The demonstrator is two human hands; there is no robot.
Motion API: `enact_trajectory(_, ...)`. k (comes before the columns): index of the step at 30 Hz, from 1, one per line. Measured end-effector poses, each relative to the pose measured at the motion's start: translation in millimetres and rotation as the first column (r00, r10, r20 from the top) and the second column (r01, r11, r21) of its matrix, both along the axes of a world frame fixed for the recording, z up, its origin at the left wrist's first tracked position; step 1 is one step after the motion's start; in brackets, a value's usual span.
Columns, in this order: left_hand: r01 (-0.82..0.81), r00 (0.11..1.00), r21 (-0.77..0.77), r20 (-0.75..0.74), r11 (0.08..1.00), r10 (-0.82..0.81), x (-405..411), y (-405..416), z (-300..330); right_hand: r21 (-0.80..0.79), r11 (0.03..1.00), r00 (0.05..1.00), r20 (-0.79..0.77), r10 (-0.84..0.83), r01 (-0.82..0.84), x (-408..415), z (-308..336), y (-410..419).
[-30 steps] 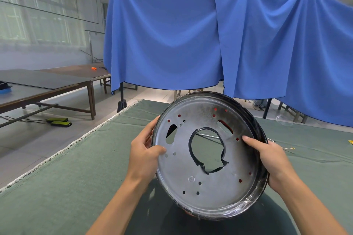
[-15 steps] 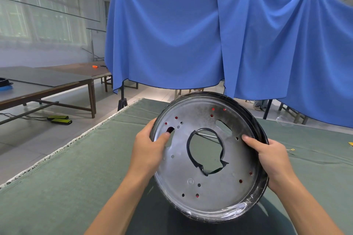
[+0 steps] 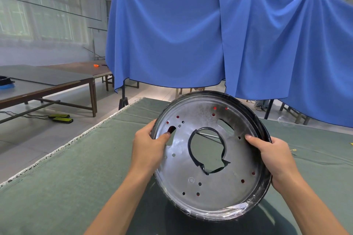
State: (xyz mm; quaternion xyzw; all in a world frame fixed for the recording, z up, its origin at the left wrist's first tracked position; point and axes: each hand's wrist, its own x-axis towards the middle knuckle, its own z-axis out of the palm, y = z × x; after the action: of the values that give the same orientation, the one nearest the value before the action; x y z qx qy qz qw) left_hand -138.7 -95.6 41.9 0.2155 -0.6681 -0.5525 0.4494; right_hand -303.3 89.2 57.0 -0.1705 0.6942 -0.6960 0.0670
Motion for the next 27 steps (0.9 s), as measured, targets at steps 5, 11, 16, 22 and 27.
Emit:
enact_trajectory(5, 0.013, 1.0, -0.015, 0.005, 1.0, -0.013, -2.8, 0.8, -1.8, -0.001, 0.999, 0.995, 0.09, 0.052, -0.052, 0.9, 5.3, 2.8)
enact_trajectory(11, 0.0, 1.0, -0.015, 0.01, 1.0, 0.0, -2.7, -0.3, -1.9, -0.006, 0.999, 0.996, 0.081, 0.042, -0.042, 2.6, 5.8, 3.0)
enact_trajectory(16, 0.006, 1.0, 0.022, -0.008, 1.0, -0.006, -1.2, -0.1, 0.8, 0.0, 1.0, 0.998, 0.049, 0.029, -0.029, 1.1, 3.3, 1.0)
enact_trajectory(22, 0.006, 1.0, 0.022, -0.014, 1.0, -0.006, -1.0, 1.4, 1.5, 0.011, 1.0, 0.999, 0.038, 0.023, -0.023, 0.0, 2.0, 1.2)
enact_trajectory(27, 0.007, 1.0, 0.02, -0.014, 1.0, -0.007, -0.6, 0.8, 1.5, 0.01, 1.0, 0.999, 0.038, 0.016, -0.017, 0.8, 2.0, 1.0)
